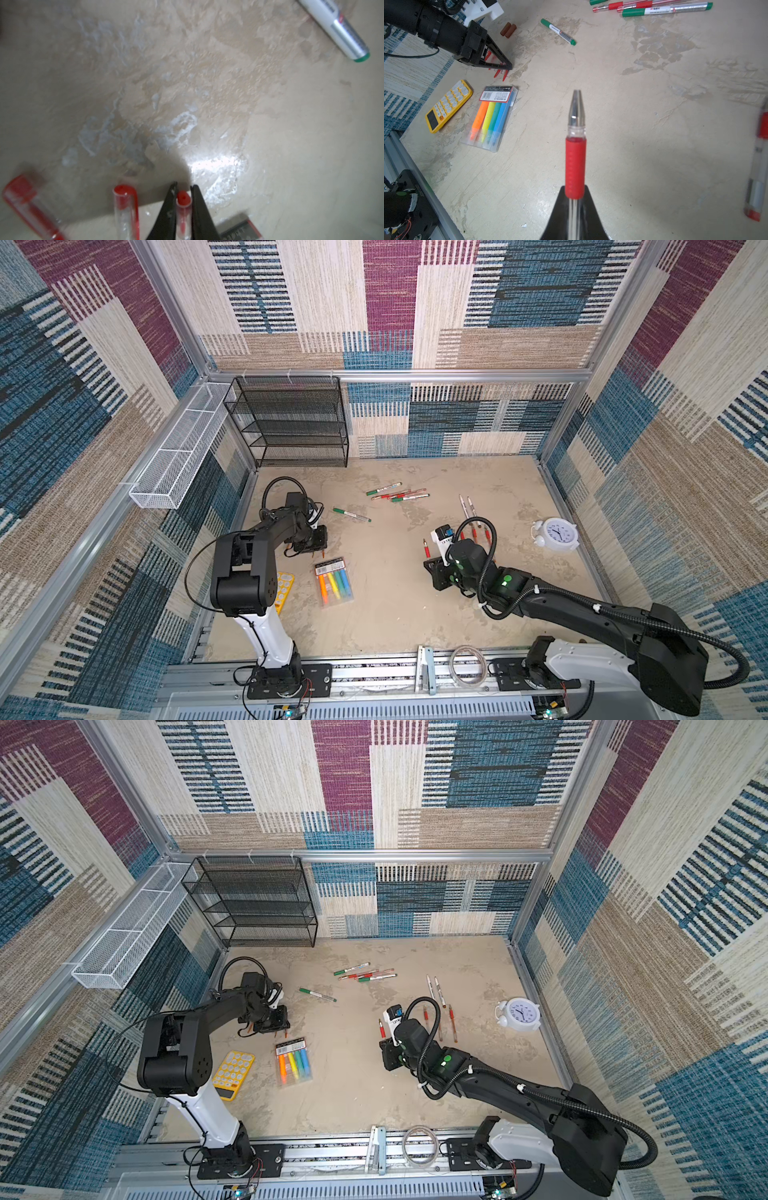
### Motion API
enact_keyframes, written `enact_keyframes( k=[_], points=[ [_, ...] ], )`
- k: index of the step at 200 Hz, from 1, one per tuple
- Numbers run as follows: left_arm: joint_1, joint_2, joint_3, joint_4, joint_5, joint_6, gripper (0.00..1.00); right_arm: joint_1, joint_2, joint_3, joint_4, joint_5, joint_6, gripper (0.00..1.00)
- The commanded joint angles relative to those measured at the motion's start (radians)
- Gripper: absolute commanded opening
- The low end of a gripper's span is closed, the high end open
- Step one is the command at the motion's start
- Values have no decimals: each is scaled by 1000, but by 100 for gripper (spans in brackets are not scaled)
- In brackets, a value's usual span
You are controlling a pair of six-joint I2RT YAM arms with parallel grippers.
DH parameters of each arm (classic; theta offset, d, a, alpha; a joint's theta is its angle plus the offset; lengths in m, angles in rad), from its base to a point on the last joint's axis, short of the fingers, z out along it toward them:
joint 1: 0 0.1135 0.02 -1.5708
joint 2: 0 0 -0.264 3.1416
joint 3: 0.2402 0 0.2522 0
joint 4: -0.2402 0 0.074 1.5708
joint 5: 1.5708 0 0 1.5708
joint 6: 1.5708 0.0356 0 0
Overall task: Open the pen caps
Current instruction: 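Lower the red cap beside the other red caps and open left gripper, then lower the uncapped red pen onto the table and open right gripper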
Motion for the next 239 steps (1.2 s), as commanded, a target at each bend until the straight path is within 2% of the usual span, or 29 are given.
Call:
enact_keyframes(
  k=[1, 52, 80, 142, 201, 239],
  points=[
    [-1, 14, 4, -21, -74, 25, 23, -3, -9, -4, 19, 14, 5, 1],
    [-3, -26, 7, -26, -55, 13, 39, -18, -12, 34, -27, 27, -3, 2],
    [-5, -104, -10, -26, -42, 17, 48, -28, -5, 62, -60, 31, -9, 2],
    [-6, -388, -125, 39, -9, 71, 64, -122, 54, 170, -125, 7, -57, 4],
    [-5, -700, -301, 151, 55, 111, 90, -266, 209, 279, -194, -88, -134, 4],
    [34, -816, -360, 181, 114, 133, 92, -354, 298, 317, -205, -126, -188, 5]
  ],
)
